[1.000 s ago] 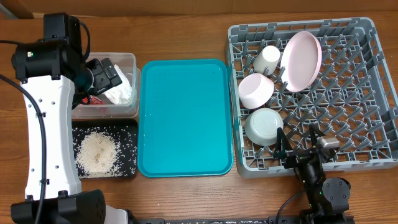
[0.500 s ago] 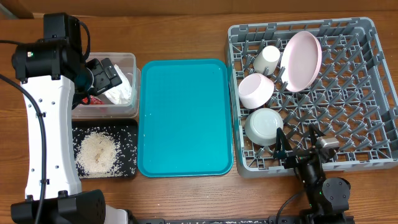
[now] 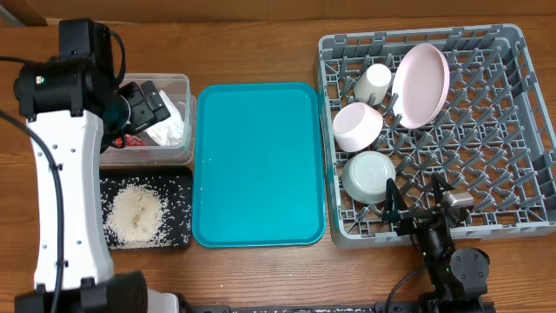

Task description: Sort waste into correct bins and load items into the dishwasher

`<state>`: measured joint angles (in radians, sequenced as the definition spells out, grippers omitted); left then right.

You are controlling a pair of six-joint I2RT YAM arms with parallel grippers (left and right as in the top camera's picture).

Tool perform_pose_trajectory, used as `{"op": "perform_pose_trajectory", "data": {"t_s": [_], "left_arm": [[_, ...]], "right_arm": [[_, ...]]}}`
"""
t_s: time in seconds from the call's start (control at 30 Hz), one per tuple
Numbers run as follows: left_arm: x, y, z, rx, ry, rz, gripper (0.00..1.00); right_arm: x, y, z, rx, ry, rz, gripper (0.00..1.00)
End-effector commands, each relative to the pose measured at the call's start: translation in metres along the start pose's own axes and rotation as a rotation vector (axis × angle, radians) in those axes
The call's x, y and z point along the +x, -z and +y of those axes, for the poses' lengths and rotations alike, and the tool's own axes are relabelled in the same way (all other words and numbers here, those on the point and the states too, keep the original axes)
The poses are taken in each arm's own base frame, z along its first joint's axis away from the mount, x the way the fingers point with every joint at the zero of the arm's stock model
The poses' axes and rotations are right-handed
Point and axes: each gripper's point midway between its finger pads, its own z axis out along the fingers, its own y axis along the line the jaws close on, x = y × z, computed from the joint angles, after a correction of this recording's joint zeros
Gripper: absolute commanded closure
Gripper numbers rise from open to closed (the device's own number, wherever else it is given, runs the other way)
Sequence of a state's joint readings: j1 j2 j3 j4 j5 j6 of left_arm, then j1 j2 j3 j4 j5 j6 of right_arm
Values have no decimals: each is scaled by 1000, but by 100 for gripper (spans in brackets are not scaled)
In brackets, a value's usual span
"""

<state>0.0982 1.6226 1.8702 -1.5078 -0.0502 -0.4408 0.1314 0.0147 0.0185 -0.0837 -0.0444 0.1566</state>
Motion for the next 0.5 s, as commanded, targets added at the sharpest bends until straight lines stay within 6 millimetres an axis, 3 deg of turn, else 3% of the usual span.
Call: {"op": "perform_pose_trajectory", "data": {"t_s": [0.0,0.27,0.47], "left_arm": [[9,51,6,58,-14,-140,0],[40,127,15,176,-32,-350,0],[72,162,5,287,-127,-430,0]], "right_arm": [[2,0,-1,1,5,-5,0],[2,0,-1,1,5,-5,0],[2,0,-1,1,5,-5,0]]}}
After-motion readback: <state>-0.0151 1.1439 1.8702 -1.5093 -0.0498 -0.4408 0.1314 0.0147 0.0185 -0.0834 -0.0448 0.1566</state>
